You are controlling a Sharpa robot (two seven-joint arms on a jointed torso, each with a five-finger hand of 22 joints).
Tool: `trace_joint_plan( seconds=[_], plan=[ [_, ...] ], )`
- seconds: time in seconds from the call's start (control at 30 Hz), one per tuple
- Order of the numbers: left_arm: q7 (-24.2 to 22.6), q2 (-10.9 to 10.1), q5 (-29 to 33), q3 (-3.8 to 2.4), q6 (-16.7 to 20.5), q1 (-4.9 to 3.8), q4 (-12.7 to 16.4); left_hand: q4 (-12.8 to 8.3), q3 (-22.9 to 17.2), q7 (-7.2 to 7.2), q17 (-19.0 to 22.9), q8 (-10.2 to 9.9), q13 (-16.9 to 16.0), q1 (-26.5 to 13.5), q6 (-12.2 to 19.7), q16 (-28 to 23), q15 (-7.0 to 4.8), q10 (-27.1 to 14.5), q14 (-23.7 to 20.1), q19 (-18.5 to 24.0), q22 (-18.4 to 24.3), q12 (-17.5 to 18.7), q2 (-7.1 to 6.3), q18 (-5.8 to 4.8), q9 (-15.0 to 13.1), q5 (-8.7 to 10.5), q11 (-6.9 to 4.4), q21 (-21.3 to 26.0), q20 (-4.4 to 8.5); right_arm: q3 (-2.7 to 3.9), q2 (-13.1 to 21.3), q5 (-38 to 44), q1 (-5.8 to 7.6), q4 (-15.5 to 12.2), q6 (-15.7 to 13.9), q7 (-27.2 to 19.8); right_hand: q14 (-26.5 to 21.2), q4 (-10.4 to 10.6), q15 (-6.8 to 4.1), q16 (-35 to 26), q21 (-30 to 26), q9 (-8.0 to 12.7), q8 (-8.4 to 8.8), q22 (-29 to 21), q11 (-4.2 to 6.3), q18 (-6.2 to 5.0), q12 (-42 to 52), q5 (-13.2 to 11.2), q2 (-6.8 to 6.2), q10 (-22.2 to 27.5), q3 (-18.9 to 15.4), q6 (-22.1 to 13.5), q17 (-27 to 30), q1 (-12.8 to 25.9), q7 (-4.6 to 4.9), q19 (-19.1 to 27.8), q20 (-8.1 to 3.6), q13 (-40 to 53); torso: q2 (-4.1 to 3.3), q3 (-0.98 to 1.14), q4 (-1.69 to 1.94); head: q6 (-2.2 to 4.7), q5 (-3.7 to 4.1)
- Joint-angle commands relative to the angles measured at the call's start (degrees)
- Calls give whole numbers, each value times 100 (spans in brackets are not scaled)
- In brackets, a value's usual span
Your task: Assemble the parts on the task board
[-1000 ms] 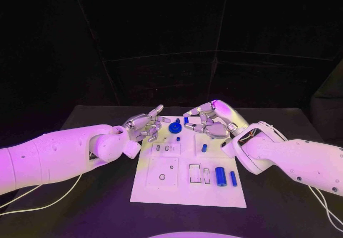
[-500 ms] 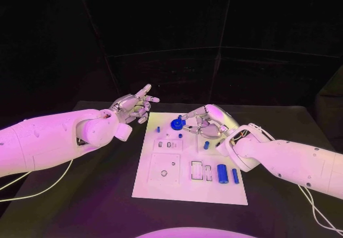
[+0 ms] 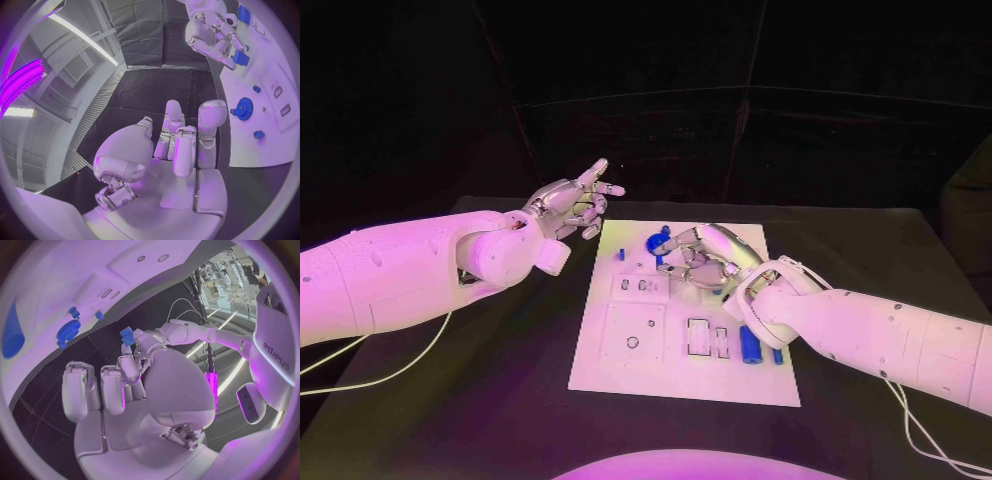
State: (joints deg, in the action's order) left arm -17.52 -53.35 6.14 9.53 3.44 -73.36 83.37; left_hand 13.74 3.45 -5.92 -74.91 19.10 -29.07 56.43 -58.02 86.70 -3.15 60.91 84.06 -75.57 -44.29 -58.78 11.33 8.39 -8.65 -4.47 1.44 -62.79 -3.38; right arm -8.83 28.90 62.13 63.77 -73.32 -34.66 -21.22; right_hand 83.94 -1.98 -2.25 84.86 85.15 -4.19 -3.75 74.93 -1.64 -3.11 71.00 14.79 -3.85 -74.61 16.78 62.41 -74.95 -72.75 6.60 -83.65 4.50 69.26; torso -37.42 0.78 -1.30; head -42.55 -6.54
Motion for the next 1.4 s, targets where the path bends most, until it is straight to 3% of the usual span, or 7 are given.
trace_joint_plan(
  seconds=[0.03, 0.63, 1.4],
  plan=[
    [-99, 23, 7, -4, -33, -13, 12, -30, 6, 6, -659, -18, 8, 52, 36, -33, 43, -58, 399, 40, 15, 22, -5, -17, -5, -31, -2, 33, 4, 4, -73, 367, -23, 98, 116, 86, 442, 17, 37, 5, 1, -8, -27, 739, -37, 104, -22, 19, 8, -1, 9, 37, -749, -42, 8, -5, 8, -7, 3, 0, 0, -23, -1],
    [-52, 94, 7, -4, -128, -14, -11, -42, 6, 2, -664, -23, 14, 66, 46, -31, 45, -68, 400, 41, 12, 32, 3, -17, -7, -34, 0, 32, 3, 7, -347, 683, -81, 411, 351, 445, 437, 21, 37, -7, -22, -8, -26, 704, -37, 94, -39, 22, 21, 16, 13, 35, -732, -49, 7, 24, 9, -21, 3, 4, 1, -73, -14],
    [-24, 99, -35, -4, -152, -15, 6, -60, 2, -1, -667, -27, 21, 87, 56, -30, 48, -77, 401, 43, 13, 41, 15, -18, -9, -39, 3, 32, 1, 8, -406, 1157, -82, 441, 722, 883, 429, 19, 38, -31, -61, -7, -24, 644, -38, 78, -68, 20, 20, 42, 13, 31, -697, -54, 9, 75, 10, -50, 6, 4, -2, -136, -56]
  ],
)
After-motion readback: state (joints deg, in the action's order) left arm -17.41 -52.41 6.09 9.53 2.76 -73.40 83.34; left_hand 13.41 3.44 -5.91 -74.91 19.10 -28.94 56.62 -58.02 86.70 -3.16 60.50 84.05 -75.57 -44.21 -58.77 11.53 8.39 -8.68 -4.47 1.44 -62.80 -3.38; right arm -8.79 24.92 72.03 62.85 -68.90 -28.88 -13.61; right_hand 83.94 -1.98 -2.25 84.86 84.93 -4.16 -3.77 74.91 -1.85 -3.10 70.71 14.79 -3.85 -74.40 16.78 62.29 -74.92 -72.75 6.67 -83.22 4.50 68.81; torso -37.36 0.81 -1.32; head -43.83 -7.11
